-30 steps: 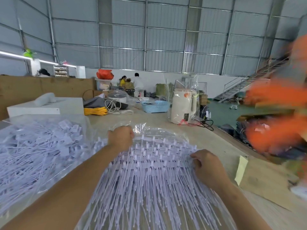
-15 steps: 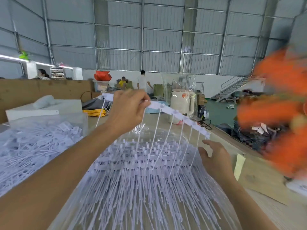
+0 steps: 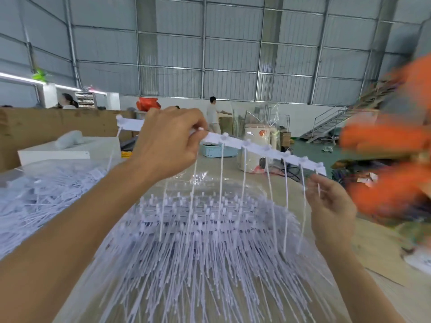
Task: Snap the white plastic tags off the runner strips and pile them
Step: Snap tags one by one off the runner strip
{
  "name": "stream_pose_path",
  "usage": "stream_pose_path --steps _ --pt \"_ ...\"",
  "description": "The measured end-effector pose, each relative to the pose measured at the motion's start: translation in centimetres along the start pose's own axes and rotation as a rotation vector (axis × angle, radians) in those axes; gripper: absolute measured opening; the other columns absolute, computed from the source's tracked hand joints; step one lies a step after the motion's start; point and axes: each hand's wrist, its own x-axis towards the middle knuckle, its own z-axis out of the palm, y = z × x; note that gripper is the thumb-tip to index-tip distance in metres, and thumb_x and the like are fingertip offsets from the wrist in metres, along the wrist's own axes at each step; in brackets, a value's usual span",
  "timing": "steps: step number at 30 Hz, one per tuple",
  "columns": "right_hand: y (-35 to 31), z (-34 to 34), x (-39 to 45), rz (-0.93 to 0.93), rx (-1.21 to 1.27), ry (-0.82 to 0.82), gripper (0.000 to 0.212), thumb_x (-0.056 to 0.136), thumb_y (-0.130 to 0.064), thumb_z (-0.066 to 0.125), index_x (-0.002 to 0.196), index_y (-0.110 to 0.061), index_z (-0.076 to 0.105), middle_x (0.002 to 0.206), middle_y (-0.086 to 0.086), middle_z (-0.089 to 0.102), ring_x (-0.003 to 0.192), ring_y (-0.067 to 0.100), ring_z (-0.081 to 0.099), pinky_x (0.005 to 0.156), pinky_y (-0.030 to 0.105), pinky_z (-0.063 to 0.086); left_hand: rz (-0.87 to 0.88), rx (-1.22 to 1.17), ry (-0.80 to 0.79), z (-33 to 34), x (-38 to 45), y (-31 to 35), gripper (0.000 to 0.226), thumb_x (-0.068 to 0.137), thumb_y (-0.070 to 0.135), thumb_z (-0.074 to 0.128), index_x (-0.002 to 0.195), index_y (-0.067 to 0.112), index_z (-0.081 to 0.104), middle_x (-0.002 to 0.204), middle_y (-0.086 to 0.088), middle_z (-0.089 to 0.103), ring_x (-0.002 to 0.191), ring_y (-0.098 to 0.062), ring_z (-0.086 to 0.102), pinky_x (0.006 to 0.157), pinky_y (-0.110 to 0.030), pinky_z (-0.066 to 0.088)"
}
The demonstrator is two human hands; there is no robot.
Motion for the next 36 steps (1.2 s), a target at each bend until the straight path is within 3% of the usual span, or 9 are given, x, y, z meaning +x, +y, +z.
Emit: stream_pose_path --steps 2,6,10,14,20,26,32,34,36 --pt "-0.8 -0.2 -0.1 -0.072 0.071 -0.008 0.03 0.088 -0.001 0.061 0.103 -0.026 0.065 0.098 -0.014 0.066 0.086 0.004 0.058 0.083 0.021 0.048 -0.036 -0.009 -0.017 -0.4 -0.7 -0.8 0.008 0.085 0.014 0.066 0.091 0.009 0.067 0.084 -0.006 0.069 0.081 -0.029 0.063 0.08 -0.047 0.048" --pt "-1.5 -0.1 -0.8 -0.139 0.139 -0.08 0.034 0.088 -0.002 0.062 0.107 -0.03 0.065 0.103 -0.01 0.068 0.095 0.016 0.061 0.09 0.035 0.047 -0.172 0.043 -0.12 -1.1 -2.1 -2.2 0.02 0.085 0.019 0.066 0.103 0.011 0.068 0.097 -0.007 0.072 0.093 -0.027 0.065 0.086 -0.039 0.046" --pt "-1.4 -0.2 -0.6 -0.046 0.134 -0.16 0.033 0.088 -0.002 0.062 0.103 -0.03 0.067 0.096 -0.012 0.071 0.088 0.01 0.064 0.082 0.025 0.05 -0.241 0.096 -0.297 -1.7 -3.6 -3.1 0.025 0.086 0.026 0.065 0.109 0.018 0.069 0.099 -0.002 0.071 0.086 -0.02 0.063 0.078 -0.03 0.046" --pt "-0.8 0.4 -0.7 0.132 0.18 -0.276 0.042 0.085 0.013 0.055 0.093 -0.026 0.068 0.088 -0.012 0.072 0.073 0.011 0.068 0.072 0.022 0.052 -0.342 -0.076 -0.644 -1.4 -6.2 -3.2 0.011 0.084 0.031 0.068 0.095 0.032 0.069 0.074 0.02 0.061 0.064 0.004 0.055 0.057 -0.01 0.038" --pt "0.7 1.1 -1.3 0.264 0.125 -0.328 0.035 0.088 0.009 0.054 0.092 -0.022 0.069 0.082 -0.007 0.072 0.065 0.007 0.067 0.059 0.013 0.051 -0.439 -0.291 -1.01 -0.6 -10.0 -3.6 0.016 0.082 0.032 0.07 0.092 0.031 0.057 0.073 0.012 0.063 0.06 0.001 0.055 0.062 -0.019 0.046" --pt "2.0 1.3 -1.3 0.394 0.13 -0.335 0.029 0.088 0.011 0.055 0.085 -0.015 0.068 0.07 0.0 0.071 0.059 0.01 0.067 0.059 0.016 0.054 -0.44 -0.777 -1.089 -1.5 -10.3 -3.5 0.019 0.082 0.033 0.071 0.098 0.036 0.062 0.067 0.005 0.061 0.057 -0.012 0.048 0.06 -0.025 0.04" --pt "3.1 1.6 -1.7 0.462 0.091 -0.344 0.021 0.086 0.011 0.058 0.079 -0.007 0.066 0.062 0.006 0.067 0.052 0.011 0.066 0.055 0.016 0.054 -0.4 -1.521 -1.076 -1.3 -10.5 -1.1 0.031 0.094 0.004 0.042 0.118 0.002 0.062 0.094 -0.012 0.07 0.084 -0.022 0.068 0.075 -0.027 0.054" --pt "3.3 1.7 -1.8 0.452 0.073 -0.347 0.022 0.086 0.011 0.058 0.077 -0.007 0.065 0.056 0.001 0.067 0.051 0.01 0.065 0.056 0.016 0.054 -0.213 -1.578 -0.984 -0.5 -10.1 -0.8 0.036 0.092 0.004 0.043 0.125 0.008 0.059 0.114 -0.008 0.068 0.103 -0.018 0.065 0.087 -0.023 0.051" --pt "3.3 1.8 -1.8 0.434 0.062 -0.349 0.022 0.086 0.01 0.058 0.077 -0.008 0.065 0.054 -0.003 0.067 0.051 0.007 0.064 0.055 0.014 0.053 -0.336 -1.384 -0.877 -1.8 -9.1 -0.9 0.034 0.082 0.026 0.065 0.114 0.016 0.068 0.109 -0.009 0.07 0.104 -0.022 0.065 0.087 -0.026 0.051"
